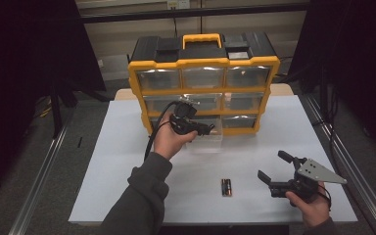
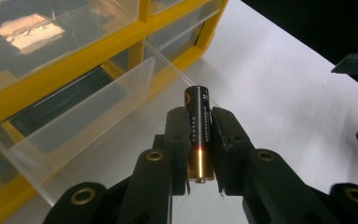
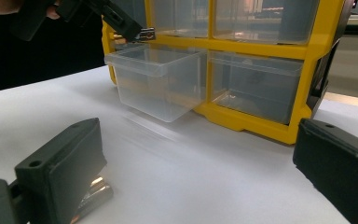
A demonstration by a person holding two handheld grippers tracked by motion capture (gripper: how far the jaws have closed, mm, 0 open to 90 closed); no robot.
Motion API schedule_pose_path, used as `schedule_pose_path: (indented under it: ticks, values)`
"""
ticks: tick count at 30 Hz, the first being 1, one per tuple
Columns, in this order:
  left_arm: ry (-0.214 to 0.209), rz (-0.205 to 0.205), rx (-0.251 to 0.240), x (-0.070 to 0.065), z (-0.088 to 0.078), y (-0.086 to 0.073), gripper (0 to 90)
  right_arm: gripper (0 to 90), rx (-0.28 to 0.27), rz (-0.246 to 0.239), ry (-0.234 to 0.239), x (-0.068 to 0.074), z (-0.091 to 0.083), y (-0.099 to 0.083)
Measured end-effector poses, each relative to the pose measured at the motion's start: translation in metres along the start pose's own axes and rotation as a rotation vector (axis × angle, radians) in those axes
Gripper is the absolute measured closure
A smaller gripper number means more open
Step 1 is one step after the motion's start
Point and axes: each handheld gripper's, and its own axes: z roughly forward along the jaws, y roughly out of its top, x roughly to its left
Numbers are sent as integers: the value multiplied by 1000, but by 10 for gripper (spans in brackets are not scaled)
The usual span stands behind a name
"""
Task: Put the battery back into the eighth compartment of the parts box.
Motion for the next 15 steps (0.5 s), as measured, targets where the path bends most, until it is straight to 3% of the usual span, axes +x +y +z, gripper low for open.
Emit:
schedule_pose_path:
  ticks: [7,15]
  values:
    - [60,-7,-2,3,13,3,774,15,-1,-2,2,0,0,0]
    - [82,-10,-11,6,27,4,773,15,0,-6,5,0,-1,0]
